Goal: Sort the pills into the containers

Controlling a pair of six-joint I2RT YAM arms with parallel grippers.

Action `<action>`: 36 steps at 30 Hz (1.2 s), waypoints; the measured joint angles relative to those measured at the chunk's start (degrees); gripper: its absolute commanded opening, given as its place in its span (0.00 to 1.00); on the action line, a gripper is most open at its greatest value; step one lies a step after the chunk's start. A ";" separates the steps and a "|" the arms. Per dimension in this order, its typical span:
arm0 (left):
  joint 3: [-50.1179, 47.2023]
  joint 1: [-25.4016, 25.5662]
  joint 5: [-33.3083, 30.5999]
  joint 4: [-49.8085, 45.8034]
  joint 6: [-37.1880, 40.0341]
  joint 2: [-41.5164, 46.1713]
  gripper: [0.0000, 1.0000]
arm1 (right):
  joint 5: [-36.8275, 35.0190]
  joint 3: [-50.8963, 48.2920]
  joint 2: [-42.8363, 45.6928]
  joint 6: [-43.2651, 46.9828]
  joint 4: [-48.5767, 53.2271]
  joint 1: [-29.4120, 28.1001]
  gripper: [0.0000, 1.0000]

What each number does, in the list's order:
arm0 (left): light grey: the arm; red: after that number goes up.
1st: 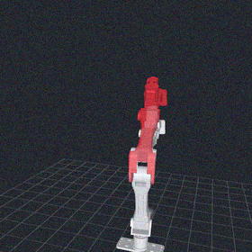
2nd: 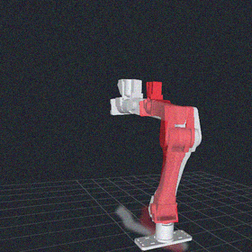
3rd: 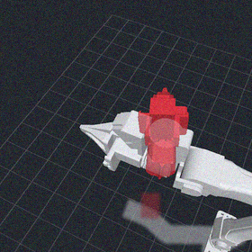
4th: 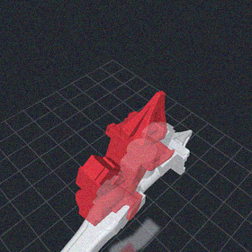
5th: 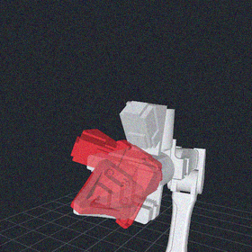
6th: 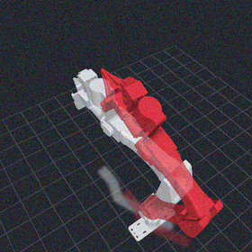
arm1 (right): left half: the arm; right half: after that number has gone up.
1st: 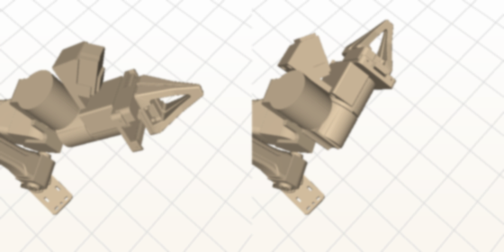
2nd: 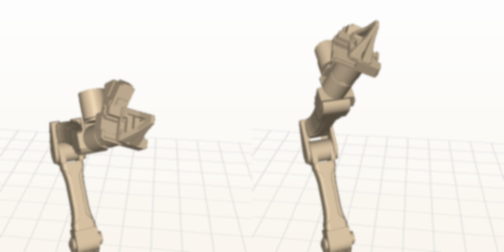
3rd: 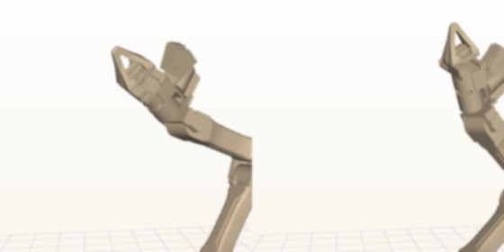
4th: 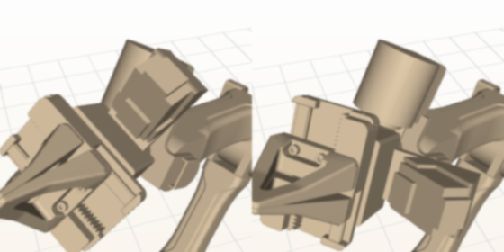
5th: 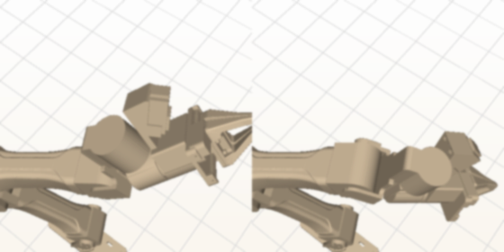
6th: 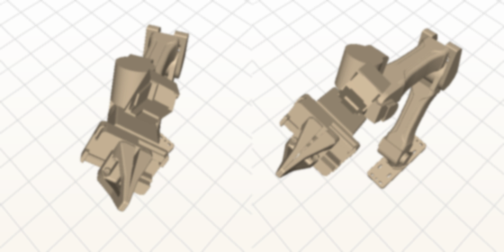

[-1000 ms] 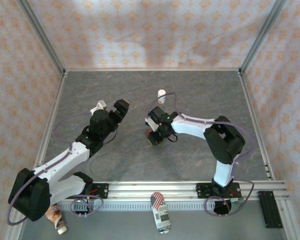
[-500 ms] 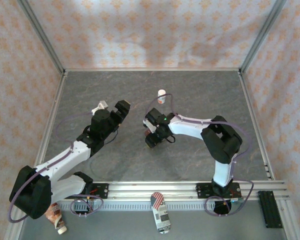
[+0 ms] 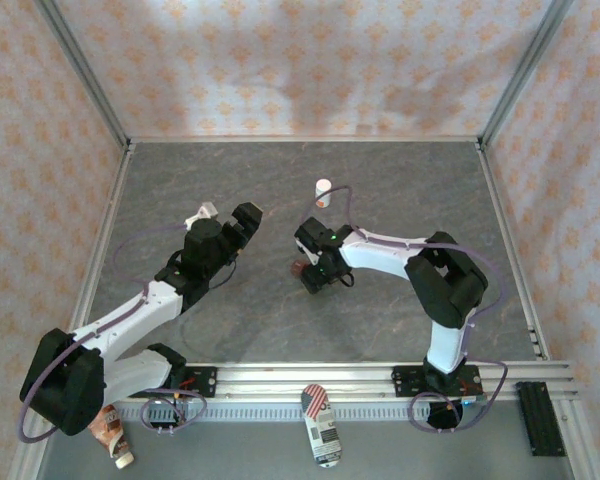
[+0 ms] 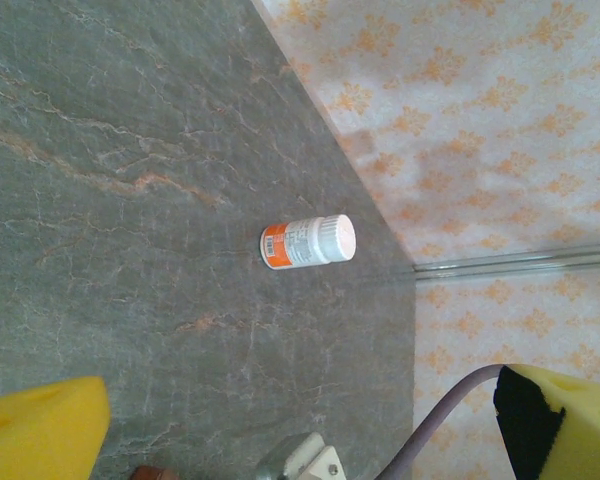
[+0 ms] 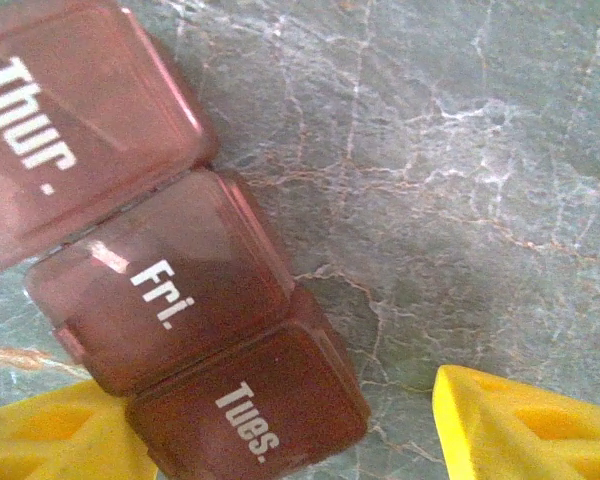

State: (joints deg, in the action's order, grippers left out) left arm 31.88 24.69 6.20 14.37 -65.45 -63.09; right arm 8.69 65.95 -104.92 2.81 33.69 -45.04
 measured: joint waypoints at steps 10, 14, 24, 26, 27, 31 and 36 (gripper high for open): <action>0.11 0.00 0.63 -1.33 1.07 0.00 1.00 | -3.19 0.00 0.44 -1.16 1.46 4.13 0.68; 0.37 0.00 0.70 -1.88 2.05 0.00 1.00 | -3.19 -0.04 1.25 -1.53 2.45 4.15 0.68; 13.62 0.04 2.75 -20.06 23.17 -1.29 1.00 | 2.73 -2.58 14.75 -10.47 4.20 11.45 0.70; 16.76 0.44 2.95 -23.98 29.24 -3.06 1.00 | 3.37 -2.56 14.49 -13.18 3.91 12.02 0.70; 17.90 0.85 2.93 -25.86 32.00 -4.02 0.99 | 3.89 -2.47 13.84 -14.75 3.72 12.04 0.70; 20.87 4.76 2.27 -33.24 42.21 -8.63 0.99 | 6.40 -2.19 10.03 -19.39 1.75 11.93 0.70; 21.44 10.08 0.35 -38.64 50.34 -13.66 0.93 | 7.93 -2.19 6.80 -22.80 -0.70 11.93 0.70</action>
State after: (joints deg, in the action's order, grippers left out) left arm 53.32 34.76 6.55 -24.27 -15.11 -76.75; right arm 16.62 63.77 -98.13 -19.99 32.99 -33.10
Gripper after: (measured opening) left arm 0.948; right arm 0.699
